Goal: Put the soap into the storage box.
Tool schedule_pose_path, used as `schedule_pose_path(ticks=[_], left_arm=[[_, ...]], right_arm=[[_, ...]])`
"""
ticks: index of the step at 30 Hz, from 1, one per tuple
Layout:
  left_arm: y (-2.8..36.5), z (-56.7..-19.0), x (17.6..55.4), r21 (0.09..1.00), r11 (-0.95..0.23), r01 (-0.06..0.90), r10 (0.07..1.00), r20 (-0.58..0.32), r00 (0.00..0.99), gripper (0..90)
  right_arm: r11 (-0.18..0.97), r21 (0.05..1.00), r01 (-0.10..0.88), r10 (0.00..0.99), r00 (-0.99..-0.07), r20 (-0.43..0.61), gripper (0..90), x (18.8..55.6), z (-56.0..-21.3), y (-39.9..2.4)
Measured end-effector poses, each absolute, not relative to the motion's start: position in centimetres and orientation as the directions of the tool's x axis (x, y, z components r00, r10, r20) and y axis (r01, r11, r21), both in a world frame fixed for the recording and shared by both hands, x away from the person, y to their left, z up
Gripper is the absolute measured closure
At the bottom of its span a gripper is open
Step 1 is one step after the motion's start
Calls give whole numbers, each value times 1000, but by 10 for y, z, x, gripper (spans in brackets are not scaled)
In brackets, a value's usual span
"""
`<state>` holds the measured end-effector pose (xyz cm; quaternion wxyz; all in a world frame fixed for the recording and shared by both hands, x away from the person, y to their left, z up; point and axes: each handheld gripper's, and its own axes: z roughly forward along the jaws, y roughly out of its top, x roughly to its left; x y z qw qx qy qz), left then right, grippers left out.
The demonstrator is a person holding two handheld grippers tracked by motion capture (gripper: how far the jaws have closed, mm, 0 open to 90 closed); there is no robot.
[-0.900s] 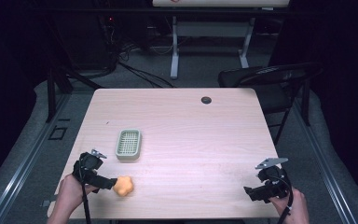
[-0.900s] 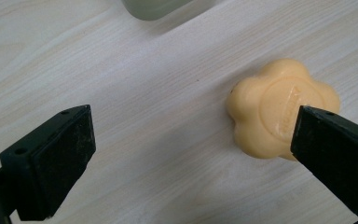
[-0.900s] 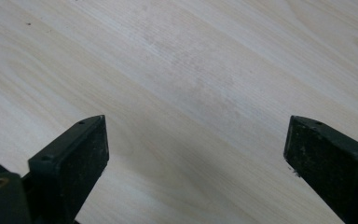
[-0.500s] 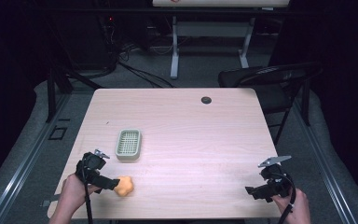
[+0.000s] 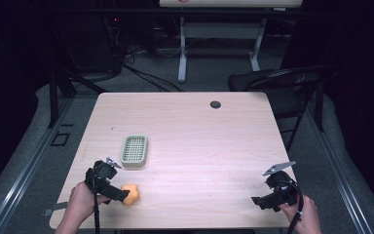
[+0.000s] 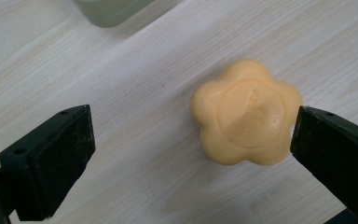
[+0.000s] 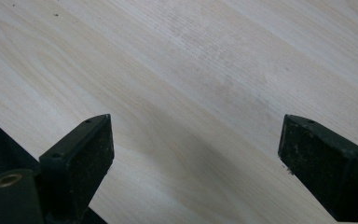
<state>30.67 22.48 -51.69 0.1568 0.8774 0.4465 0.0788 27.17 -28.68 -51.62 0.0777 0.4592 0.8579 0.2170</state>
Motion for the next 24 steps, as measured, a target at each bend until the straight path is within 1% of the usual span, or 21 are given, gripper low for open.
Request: schedule_pose_path(ticks=[4,21,22,24], left_arm=[[217,-522,311,320,-571,756,799,7,601,4],[200,-534,313,265,-623,736,764,7,645,0],[199,-535,313,260,-624,737,764,4,645,0],[196,-538,313,250,-633,733,758,3,653,1]], right_arm=[[480,432,763,820,-565,86,100,275,-519,-288],[485,415,770,817,-568,99,107,275,-523,-286],[510,393,765,809,-582,83,108,275,-521,-288],[510,390,767,809,-581,84,109,275,-521,-288]])
